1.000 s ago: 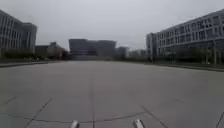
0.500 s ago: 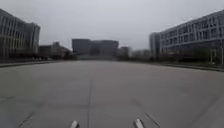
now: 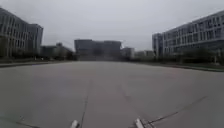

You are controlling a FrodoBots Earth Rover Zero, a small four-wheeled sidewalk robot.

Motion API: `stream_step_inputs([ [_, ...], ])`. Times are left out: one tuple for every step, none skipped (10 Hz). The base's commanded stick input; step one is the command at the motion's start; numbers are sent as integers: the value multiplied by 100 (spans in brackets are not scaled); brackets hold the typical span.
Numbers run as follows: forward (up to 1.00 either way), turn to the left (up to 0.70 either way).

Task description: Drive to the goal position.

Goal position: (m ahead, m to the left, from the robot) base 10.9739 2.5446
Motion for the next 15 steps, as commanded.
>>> stream_step_inputs([
  [100,-27],
  [100,-38],
  [100,-38],
  [100,-38],
  [100,-38],
  [100,-38],
  [100,-38],
  [100,-37],
  [100,-35],
  [100,-17],
  [100,2],
  [100,2],
  [100,2],
  [100,2],
  [100,2],
])
